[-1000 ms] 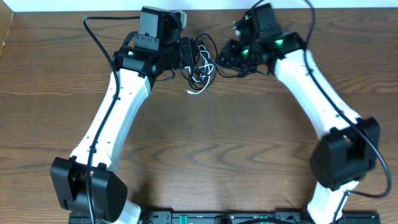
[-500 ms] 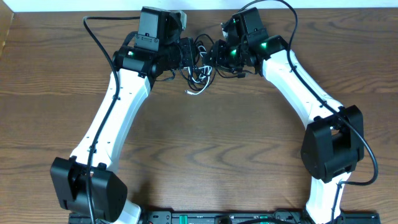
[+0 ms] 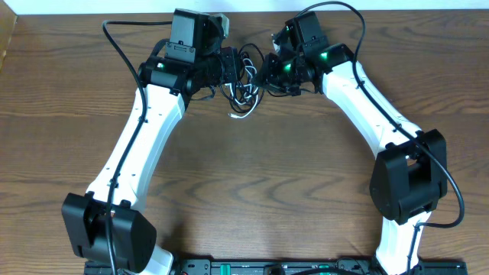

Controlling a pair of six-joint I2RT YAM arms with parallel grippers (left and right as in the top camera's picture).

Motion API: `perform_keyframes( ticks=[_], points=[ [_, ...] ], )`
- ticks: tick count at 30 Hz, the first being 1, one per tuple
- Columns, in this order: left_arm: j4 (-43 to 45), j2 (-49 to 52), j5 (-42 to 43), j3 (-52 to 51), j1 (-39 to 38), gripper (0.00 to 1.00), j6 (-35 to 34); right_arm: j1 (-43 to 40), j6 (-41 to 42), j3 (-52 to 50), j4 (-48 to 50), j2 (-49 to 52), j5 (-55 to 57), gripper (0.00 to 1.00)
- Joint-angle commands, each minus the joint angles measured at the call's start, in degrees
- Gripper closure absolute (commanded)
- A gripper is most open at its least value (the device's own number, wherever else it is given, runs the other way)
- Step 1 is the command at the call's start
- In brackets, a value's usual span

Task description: Untangle cables

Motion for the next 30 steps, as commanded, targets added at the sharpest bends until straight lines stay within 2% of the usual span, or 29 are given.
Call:
perform_keyframes(
  ticks=[1, 9, 19, 24, 30],
  points=[
    [0.2, 0.0, 1.1, 0.3, -0.1, 0.93, -0.5, 0.8, -1.9, 0.3, -0.4, 0.0, -1.4, 0.87],
    [0.2, 0.0, 1.1, 0.3, -0.1, 0.93, -0.5, 0.3, -5.4, 0.3, -0.7, 0.0, -1.6, 0.99],
    [-2.0, 0.0, -3.3, 0.1, -0.1, 0.92, -0.5, -4.1, -10.0, 0.4, -2.4, -1.4, -1.2, 0.99],
    [-5.0, 0.3, -8.3, 0.1, -0.1, 0.92, -0.5, -8.3, -14.5, 0.4, -4.2, -4.7, -1.2, 0.99],
    [-6.0, 1.0, -9.0, 0.0, -0.1, 0.93, -0.5, -13.4, -17.8, 0.4, -6.0, -9.1, -3.8, 0.99]
  ],
)
